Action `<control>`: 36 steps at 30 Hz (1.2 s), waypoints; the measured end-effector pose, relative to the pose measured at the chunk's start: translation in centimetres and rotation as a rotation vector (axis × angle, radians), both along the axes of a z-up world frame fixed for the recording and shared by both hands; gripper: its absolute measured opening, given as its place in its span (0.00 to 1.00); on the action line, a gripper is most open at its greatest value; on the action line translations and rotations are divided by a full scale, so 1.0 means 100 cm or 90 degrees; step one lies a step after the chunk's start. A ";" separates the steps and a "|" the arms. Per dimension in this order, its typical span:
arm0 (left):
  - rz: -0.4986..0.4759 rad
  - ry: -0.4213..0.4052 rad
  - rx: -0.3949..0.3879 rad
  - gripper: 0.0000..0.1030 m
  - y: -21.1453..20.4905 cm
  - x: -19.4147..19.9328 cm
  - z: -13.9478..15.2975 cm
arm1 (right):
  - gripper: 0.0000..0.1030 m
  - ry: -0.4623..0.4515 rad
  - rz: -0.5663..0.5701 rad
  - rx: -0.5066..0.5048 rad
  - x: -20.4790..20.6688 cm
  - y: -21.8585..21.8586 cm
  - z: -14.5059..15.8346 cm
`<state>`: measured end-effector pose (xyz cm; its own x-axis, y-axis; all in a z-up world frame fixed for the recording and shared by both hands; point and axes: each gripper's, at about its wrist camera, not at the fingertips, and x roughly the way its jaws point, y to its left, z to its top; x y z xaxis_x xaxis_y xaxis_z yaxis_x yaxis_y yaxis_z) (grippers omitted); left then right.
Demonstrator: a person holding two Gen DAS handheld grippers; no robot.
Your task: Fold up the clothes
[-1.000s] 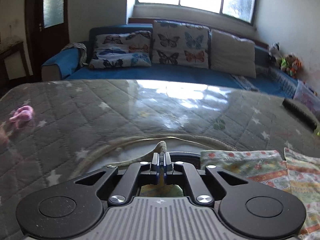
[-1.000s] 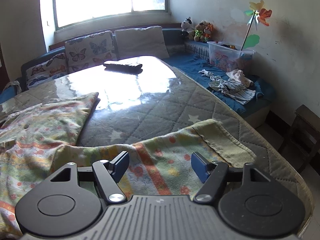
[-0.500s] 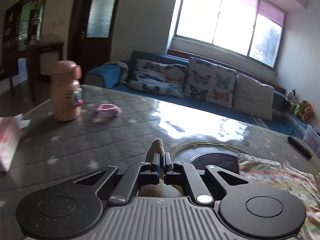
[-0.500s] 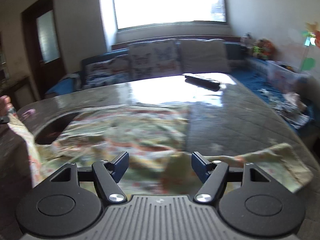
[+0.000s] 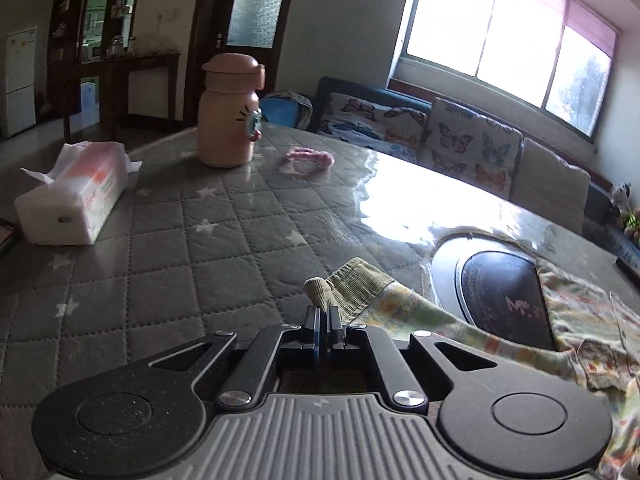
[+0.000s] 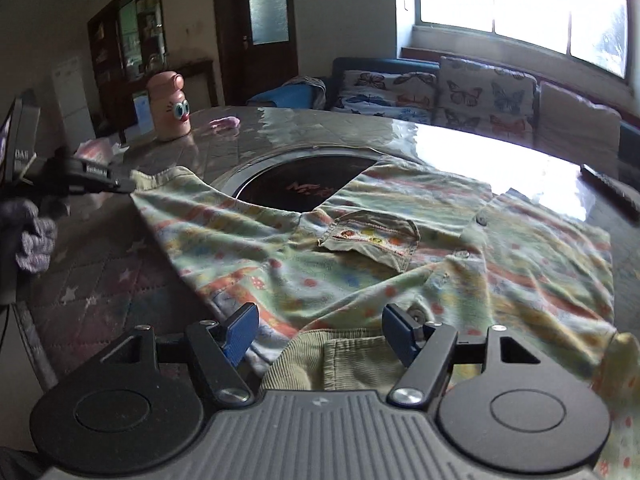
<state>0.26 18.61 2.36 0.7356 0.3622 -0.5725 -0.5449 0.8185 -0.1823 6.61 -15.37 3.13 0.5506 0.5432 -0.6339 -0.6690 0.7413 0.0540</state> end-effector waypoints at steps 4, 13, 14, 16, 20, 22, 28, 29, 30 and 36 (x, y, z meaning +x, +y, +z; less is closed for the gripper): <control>0.023 0.006 0.019 0.03 0.011 -0.008 -0.001 | 0.68 -0.006 -0.035 0.009 0.005 -0.014 0.006; 0.065 0.029 0.021 0.03 0.028 -0.029 -0.008 | 0.68 0.023 -0.324 0.011 0.019 -0.130 -0.009; 0.070 0.031 0.024 0.03 0.030 -0.030 -0.008 | 0.68 0.025 -0.359 0.009 0.020 -0.144 -0.012; 0.079 0.034 0.030 0.03 0.034 -0.031 -0.008 | 0.68 0.030 -0.415 0.016 0.022 -0.170 -0.016; 0.094 0.046 0.031 0.03 0.041 -0.031 -0.011 | 0.68 0.034 -0.463 0.021 0.038 -0.205 -0.024; 0.101 0.054 0.032 0.03 0.044 -0.031 -0.013 | 0.68 0.030 -0.463 0.011 0.046 -0.211 -0.028; 0.098 0.071 0.031 0.09 0.048 -0.033 -0.013 | 0.68 0.007 -0.486 -0.020 0.068 -0.211 -0.034; 0.099 0.074 0.029 0.12 0.048 -0.033 -0.012 | 0.68 0.007 -0.486 -0.020 0.068 -0.209 -0.033; 0.099 0.075 0.029 0.13 0.049 -0.034 -0.011 | 0.68 0.005 -0.481 -0.021 0.068 -0.208 -0.032; 0.092 0.068 0.066 0.53 0.042 -0.043 0.001 | 0.69 -0.025 -0.372 -0.018 0.055 -0.167 -0.013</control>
<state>-4.08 22.85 2.42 0.6084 0.5213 -0.5984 -0.6700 0.7415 -0.0352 12.08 -32.08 1.87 0.7770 0.1257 -0.6168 -0.1505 0.9885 0.0118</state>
